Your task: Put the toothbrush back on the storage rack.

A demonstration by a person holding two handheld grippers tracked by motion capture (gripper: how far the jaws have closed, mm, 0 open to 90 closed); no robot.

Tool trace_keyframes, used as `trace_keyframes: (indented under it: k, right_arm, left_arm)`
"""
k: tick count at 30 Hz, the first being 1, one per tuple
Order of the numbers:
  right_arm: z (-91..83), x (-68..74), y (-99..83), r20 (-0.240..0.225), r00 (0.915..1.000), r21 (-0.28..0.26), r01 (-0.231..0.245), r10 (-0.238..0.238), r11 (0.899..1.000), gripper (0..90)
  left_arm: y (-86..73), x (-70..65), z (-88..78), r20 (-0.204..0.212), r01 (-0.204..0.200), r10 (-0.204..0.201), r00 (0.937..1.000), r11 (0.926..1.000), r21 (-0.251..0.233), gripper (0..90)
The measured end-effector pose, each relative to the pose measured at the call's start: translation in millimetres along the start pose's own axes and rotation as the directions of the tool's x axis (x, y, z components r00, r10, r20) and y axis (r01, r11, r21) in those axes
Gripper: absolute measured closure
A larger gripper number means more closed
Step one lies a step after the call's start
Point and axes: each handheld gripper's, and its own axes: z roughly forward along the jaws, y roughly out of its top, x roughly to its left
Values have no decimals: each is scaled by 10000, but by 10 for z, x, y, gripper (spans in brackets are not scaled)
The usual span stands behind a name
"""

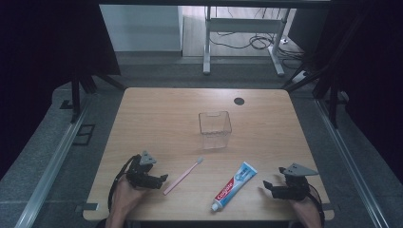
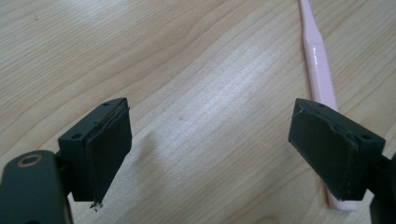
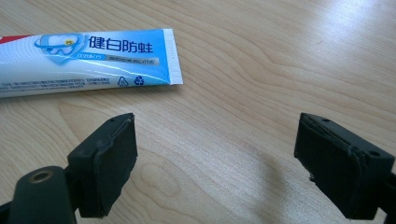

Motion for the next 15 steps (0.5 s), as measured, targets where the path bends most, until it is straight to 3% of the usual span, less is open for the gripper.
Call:
trace_keyframes:
  k: [5,15]
  right_arm:
    - [2,2,0,-32,10000,5,16,-16,10000,136]
    - [12,0,-6,-79,9999,68,-62,63,10000,137]
  left_arm:
    - [26,-17,-14,280,13,-13,9996,10000,19,139]
    - [127,-106,-14,351,-326,313,9989,9987,380,202]
